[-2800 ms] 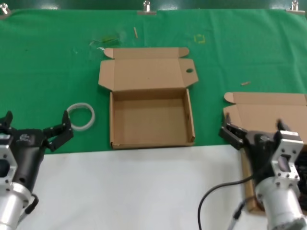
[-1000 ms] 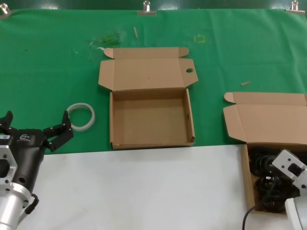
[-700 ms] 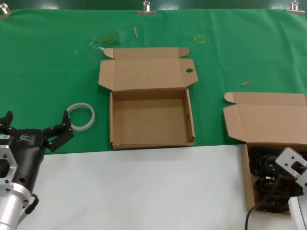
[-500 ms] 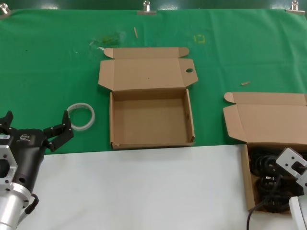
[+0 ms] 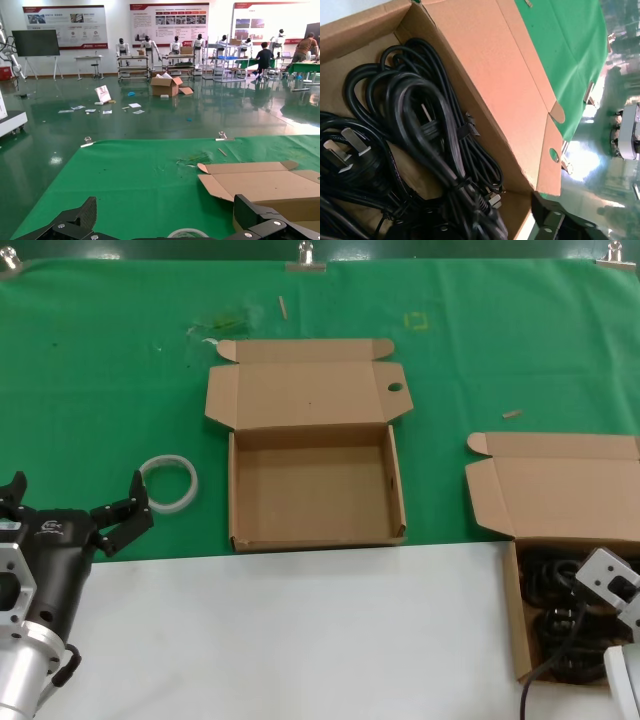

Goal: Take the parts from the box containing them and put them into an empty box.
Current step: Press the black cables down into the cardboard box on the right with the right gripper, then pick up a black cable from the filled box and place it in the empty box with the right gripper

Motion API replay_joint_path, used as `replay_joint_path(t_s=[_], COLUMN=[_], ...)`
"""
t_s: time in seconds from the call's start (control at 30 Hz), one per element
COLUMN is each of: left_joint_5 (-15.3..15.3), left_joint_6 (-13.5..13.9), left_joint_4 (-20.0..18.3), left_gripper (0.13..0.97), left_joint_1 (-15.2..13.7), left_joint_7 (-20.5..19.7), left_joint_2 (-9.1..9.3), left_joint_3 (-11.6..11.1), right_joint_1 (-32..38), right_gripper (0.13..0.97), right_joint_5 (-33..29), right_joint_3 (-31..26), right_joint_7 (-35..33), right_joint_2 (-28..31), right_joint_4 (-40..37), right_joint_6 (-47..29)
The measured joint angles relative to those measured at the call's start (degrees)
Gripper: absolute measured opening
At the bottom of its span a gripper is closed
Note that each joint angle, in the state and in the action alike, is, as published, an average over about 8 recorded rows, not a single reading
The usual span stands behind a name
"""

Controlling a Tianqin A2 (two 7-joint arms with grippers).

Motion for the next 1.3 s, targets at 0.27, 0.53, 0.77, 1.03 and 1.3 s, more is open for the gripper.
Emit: replay_joint_path(t_s=[0.27, 0.53, 0.77, 1.03, 1.3], left_joint_5=[-0.01, -0.01, -0.01, 0.00, 0.00], left_joint_6=[0.00, 0.00, 0.00, 0.00, 0.00], left_joint_4=[0.00, 0.00, 0.00, 0.00, 0.00], left_gripper=[0.966, 0.966, 0.966, 0.966, 0.966], left_joint_1=[0.00, 0.00, 0.00, 0.00, 0.00], left_joint_7=[0.00, 0.00, 0.00, 0.00, 0.00], left_joint_2=[0.00, 0.00, 0.00, 0.00, 0.00], left_joint_3=[0.00, 0.00, 0.00, 0.00, 0.00], right_joint_1=[0.70, 0.37, -0.44, -0.92, 2.44], right_gripper=[0.442, 0.296, 0.263, 0.226, 0.226], right_joint_5=[0.00, 0.00, 0.00, 0.00, 0.00], right_joint_3=[-0.02, -0.46, -1.18, -4.25, -12.35], right_joint_7=[-0.54, -0.16, 0.25, 2.07, 6.21], right_joint_2=[-0.12, -0.20, -0.20, -0.20, -0.20], right_joint_4=[-1.32, -0.34, 2.98, 9.24, 12.28], right_joint_6=[-0.87, -0.48, 1.06, 3.57, 3.65])
